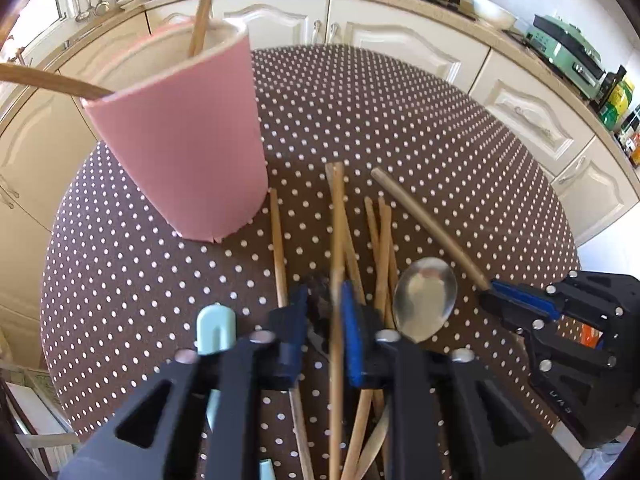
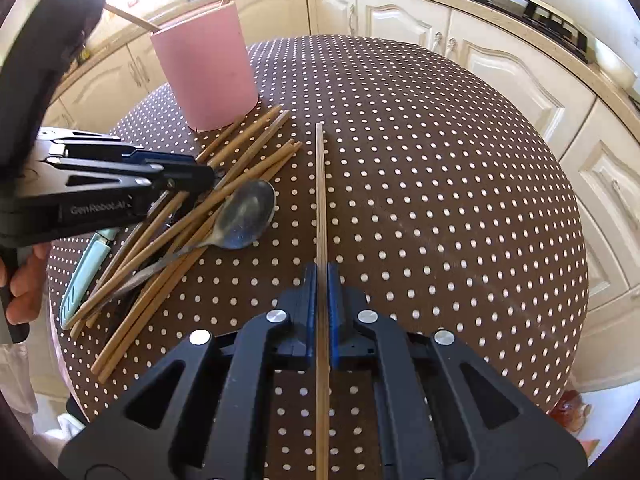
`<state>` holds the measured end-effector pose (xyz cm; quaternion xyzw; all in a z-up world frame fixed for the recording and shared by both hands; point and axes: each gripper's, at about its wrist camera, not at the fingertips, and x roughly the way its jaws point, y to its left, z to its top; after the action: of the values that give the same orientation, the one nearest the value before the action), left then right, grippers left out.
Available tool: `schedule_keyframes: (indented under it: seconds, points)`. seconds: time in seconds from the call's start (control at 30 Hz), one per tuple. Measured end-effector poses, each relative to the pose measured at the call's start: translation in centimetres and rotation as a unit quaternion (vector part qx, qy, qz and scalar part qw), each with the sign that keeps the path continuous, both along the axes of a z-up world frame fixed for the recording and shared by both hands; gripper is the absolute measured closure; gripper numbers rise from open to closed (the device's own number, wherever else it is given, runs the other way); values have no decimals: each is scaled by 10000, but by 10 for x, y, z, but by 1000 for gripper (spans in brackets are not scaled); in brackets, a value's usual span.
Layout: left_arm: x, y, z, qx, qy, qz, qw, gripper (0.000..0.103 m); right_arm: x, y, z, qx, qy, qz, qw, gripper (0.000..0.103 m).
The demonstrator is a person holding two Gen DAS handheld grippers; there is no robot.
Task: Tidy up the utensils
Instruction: 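Close the left tool on a wooden chopstick while the right tool grasps another, then raise both held chopsticks upright above the pink cup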
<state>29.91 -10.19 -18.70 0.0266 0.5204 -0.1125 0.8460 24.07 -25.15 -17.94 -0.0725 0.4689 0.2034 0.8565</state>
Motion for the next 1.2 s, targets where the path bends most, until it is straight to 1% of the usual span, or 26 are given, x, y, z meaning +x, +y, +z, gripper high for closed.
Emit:
schedule_keyframes:
  seconds: [0.07, 0.1, 0.2, 0.37, 0.53, 0.63, 0.7, 0.83, 0.97, 1.07, 1.17, 1.2]
  points:
    - [3, 4, 1, -149, 74, -7, 9999, 98, 7, 3, 0, -87, 83, 57, 9999, 97]
    - [3, 3, 2, -151, 56, -14, 9999, 98, 10, 3, 1, -106, 103, 68, 9999, 97]
    - [2, 6, 6, -167, -68, 49, 9998, 98, 19, 10, 2, -358, 131, 104, 9992, 97]
    - [-8, 17, 15, -245, -236, 18, 9994, 98, 44, 19, 1, -510, 296, 131, 9982, 95]
    - [-16, 24, 37, -331, -560, 33, 9979, 98, 67, 31, 0, -667, 354, 192, 9970, 96]
    - [-24, 27, 54, -416, -826, 38, 9957, 98, 70, 34, 1, -618, 242, 147, 9977, 97]
    - [-31, 32, 67, -501, -1043, 40, 9933, 98, 66, 27, 8, -468, 35, 67, 9989, 97]
    - [-43, 43, 96, -689, -1550, 102, 9855, 98, 58, 23, 38, 36, -456, -37, 9989, 97]
    - [-56, 52, 122, -837, -2020, 225, 9755, 98, 51, 26, 71, 509, -981, 22, 9939, 97]
    - [-63, 62, 141, -1004, -2428, 395, 9641, 98, 43, 27, 99, 909, -1408, 98, 9858, 97]
    - [-67, 68, 158, -1072, -2914, 577, 9488, 98, 34, 35, 127, 1356, -1875, 162, 9727, 97]
    - [-67, 71, 164, -1123, -3083, 651, 9424, 98, 34, 36, 136, 1508, -2001, 181, 9679, 97]
